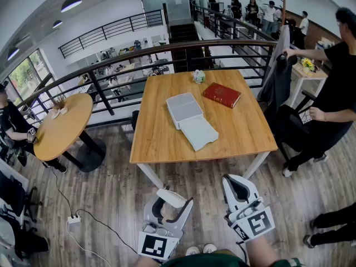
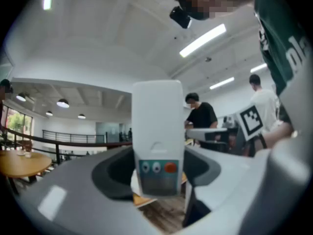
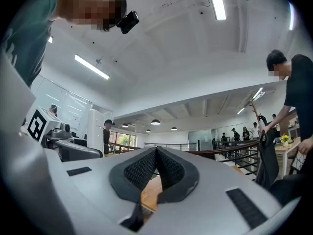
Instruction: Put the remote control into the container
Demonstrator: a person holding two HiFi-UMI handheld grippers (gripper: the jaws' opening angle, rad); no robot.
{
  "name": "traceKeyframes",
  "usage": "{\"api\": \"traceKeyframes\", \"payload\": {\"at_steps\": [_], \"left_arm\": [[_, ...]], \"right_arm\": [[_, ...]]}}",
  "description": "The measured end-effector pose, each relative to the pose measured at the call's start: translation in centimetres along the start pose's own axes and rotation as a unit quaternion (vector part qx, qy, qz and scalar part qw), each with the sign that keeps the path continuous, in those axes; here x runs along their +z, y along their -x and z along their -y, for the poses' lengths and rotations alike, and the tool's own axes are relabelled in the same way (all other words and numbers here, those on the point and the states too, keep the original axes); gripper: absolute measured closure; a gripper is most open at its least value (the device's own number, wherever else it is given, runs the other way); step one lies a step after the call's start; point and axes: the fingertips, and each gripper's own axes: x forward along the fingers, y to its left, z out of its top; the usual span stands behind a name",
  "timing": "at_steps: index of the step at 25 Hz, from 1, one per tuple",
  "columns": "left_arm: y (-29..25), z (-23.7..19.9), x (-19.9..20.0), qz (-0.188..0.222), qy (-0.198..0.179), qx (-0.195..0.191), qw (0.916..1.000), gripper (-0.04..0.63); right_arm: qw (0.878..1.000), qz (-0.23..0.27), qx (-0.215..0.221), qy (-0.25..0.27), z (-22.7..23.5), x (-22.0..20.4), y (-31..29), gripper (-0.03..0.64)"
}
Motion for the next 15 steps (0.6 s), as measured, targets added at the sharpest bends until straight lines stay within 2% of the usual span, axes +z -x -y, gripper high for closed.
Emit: {"api": "traceKeyframes", "payload": {"at_steps": [15], "left_arm": [[-0.6,1.7,0.2,-0.011,-0.012,-0.004,0.9999,0.310]], "right_arm": [[1.000,0.011,0.008,-0.006,1.2,0.3,1.7,0.598]]}}
